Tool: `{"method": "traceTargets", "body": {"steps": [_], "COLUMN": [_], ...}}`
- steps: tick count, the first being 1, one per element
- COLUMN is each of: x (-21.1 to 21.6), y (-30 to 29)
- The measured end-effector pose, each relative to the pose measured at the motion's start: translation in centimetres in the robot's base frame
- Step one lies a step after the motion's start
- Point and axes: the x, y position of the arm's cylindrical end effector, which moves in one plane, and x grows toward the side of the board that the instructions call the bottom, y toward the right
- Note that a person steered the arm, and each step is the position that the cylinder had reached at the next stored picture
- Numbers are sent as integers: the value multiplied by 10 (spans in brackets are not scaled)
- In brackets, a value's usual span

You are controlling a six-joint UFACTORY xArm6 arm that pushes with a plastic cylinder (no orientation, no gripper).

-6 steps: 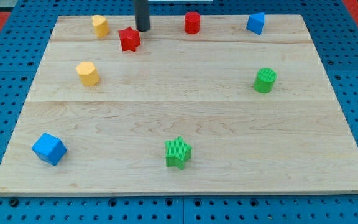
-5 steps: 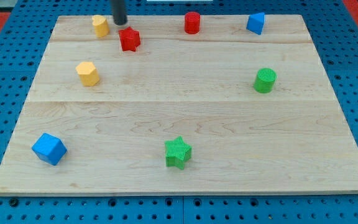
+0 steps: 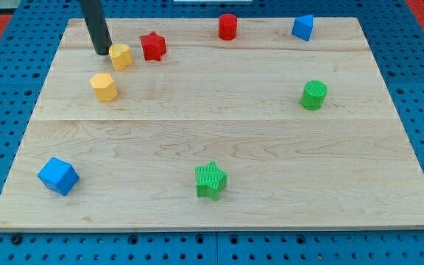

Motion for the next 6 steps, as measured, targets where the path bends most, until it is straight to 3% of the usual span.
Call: {"method": "traceTargets", "body": {"steps": [1,4,6], "x": [21,1,-1], "y": [-11,-7,77]}}
